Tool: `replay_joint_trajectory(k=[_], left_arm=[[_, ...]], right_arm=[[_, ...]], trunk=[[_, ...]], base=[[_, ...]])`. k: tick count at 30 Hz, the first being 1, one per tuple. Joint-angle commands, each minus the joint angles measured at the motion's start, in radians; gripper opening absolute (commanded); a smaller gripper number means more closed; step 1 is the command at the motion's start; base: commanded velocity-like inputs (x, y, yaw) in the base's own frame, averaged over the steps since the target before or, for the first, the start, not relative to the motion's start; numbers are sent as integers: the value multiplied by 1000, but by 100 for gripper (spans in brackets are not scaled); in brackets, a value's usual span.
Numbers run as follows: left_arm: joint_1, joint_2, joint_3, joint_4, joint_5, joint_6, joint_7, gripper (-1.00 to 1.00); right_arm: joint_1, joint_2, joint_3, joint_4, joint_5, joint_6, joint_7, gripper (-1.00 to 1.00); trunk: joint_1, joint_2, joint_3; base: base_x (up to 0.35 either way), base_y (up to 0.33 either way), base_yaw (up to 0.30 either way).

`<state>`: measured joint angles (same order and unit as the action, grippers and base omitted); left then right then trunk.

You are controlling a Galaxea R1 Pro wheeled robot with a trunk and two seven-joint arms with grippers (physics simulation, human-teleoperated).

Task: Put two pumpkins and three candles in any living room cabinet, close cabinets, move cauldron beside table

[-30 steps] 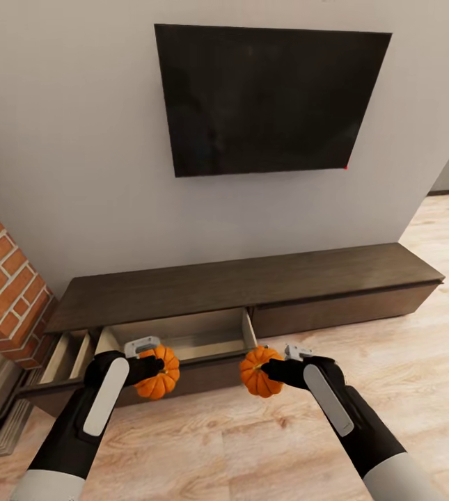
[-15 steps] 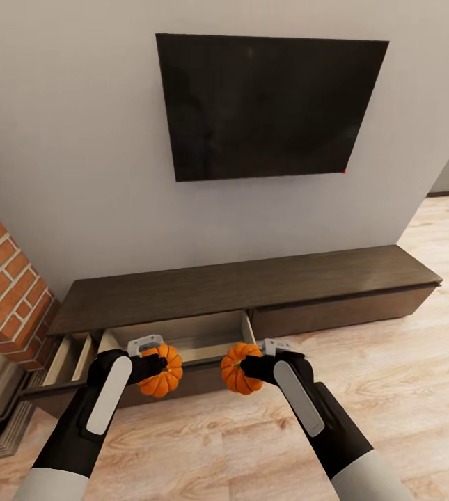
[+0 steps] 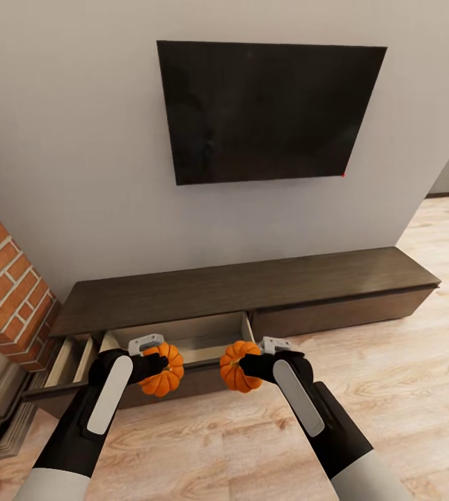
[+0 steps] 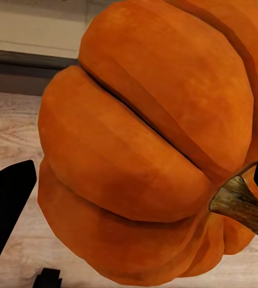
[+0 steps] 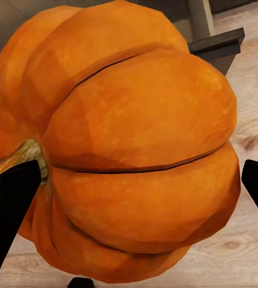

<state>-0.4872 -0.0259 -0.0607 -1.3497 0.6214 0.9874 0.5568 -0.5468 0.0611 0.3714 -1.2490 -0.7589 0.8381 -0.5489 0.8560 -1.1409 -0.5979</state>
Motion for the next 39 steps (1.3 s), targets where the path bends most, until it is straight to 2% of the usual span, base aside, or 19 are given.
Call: replay_joint_trajectory(k=[1,8,20,39], left_arm=[[-1,0,-1,-2,11,2,11,-100],[0,0,-4,-5,11,2,9,-100],[1,3,0,-5,11,2,9,-100],[0,4,0,-3,10,2,9,-100]], right_arm=[[-1,-1,0,-3,-10,1,-11,-100],[-1,-1,2,-16,-10,0,-11,-100],[-1,-1,4,-17,-10,1,-10,-100],[-1,-1,4,-17,-10,-2,-2,-100]], trunk=[[0,-1,-1],[0,-1,-1],[0,-1,-1],[0,-1,1]], base=[[0,0,0],[3,0,5],[130,69,163],[273,22,-12]])
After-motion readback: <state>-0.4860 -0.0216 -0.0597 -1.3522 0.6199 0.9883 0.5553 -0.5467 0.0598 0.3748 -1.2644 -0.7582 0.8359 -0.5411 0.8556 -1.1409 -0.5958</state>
